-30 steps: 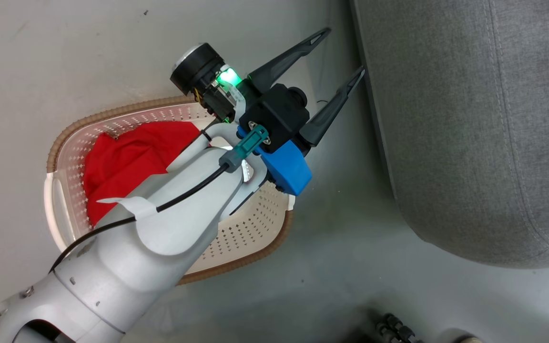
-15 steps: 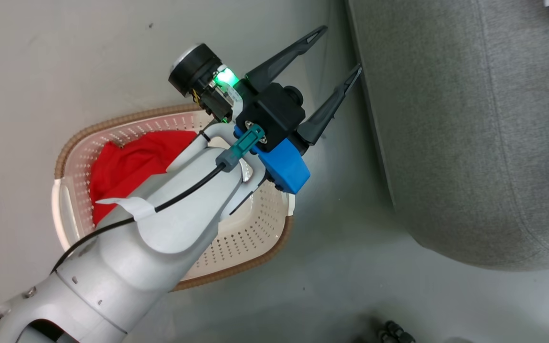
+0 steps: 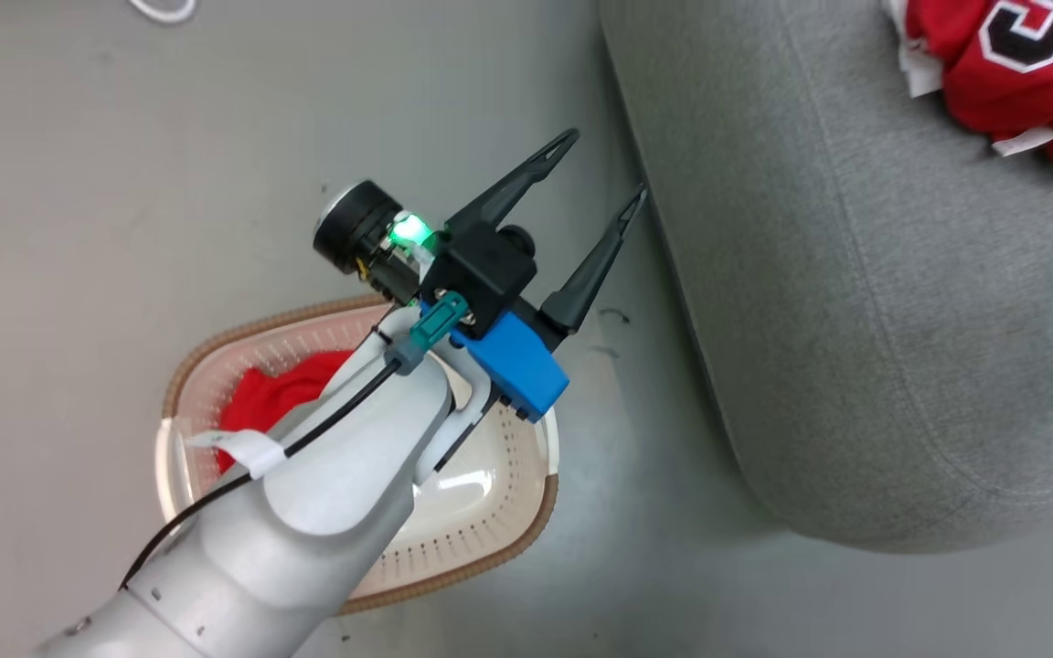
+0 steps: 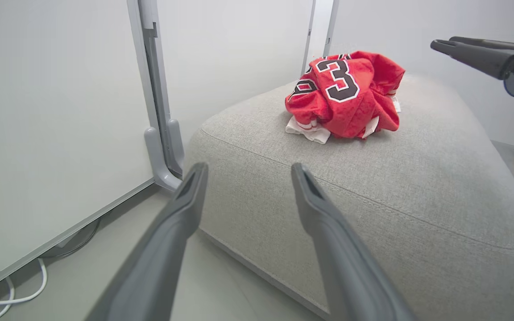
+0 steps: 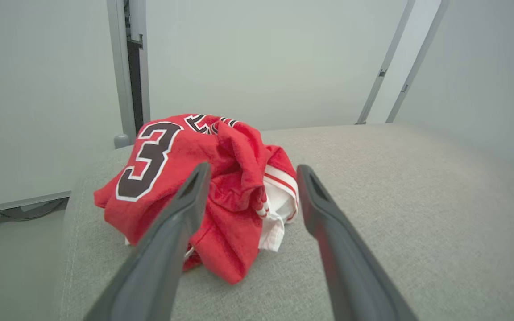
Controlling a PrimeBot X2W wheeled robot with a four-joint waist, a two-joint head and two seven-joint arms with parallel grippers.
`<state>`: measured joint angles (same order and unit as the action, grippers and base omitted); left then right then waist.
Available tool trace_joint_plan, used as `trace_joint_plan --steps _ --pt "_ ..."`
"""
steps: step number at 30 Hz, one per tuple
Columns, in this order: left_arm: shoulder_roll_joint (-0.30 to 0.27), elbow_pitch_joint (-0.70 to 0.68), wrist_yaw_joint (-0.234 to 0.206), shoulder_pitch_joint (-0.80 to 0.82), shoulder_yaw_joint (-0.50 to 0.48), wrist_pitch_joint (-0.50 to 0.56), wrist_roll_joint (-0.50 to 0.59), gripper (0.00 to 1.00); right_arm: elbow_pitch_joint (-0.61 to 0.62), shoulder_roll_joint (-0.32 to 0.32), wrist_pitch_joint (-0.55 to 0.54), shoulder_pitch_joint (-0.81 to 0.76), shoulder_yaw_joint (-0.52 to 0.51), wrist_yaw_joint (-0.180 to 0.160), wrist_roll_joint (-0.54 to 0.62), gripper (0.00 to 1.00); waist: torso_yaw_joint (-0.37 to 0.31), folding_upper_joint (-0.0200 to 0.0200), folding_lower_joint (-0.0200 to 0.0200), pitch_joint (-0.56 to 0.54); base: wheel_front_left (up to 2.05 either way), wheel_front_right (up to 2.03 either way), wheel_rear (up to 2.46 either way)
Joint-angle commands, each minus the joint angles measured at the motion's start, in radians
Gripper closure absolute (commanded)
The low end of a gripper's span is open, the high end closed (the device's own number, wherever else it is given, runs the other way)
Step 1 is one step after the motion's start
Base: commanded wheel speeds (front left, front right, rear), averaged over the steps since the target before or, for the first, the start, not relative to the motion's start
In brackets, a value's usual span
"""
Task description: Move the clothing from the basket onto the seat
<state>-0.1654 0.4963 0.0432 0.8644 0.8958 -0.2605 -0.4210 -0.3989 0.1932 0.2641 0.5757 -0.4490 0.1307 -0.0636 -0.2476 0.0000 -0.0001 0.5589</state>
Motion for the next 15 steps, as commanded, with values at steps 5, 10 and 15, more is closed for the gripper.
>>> trace_joint_plan --steps 5,10,15 --pt "-0.013 -0.044 -0.026 -0.103 -0.069 -0.006 -0.011 0.00 0.100 -0.034 0.001 -0.092 0.100 0.000 -0.028 0.00 0.032 0.0000 0.0001 -0.148 0.00 0.00 0.00" --pt "-0.018 -0.084 -0.043 -0.182 -0.135 -0.006 -0.014 0.00 0.138 -0.057 0.001 -0.145 0.171 0.000 -0.034 0.00 0.067 0.0000 0.0001 -0.212 0.00 0.00 0.00" --pt "-0.026 -0.119 -0.053 -0.275 -0.214 -0.006 0.002 0.00 0.167 -0.072 0.001 -0.199 0.245 0.000 -0.042 0.00 0.122 0.0000 0.0001 -0.280 0.00 0.00 0.00"
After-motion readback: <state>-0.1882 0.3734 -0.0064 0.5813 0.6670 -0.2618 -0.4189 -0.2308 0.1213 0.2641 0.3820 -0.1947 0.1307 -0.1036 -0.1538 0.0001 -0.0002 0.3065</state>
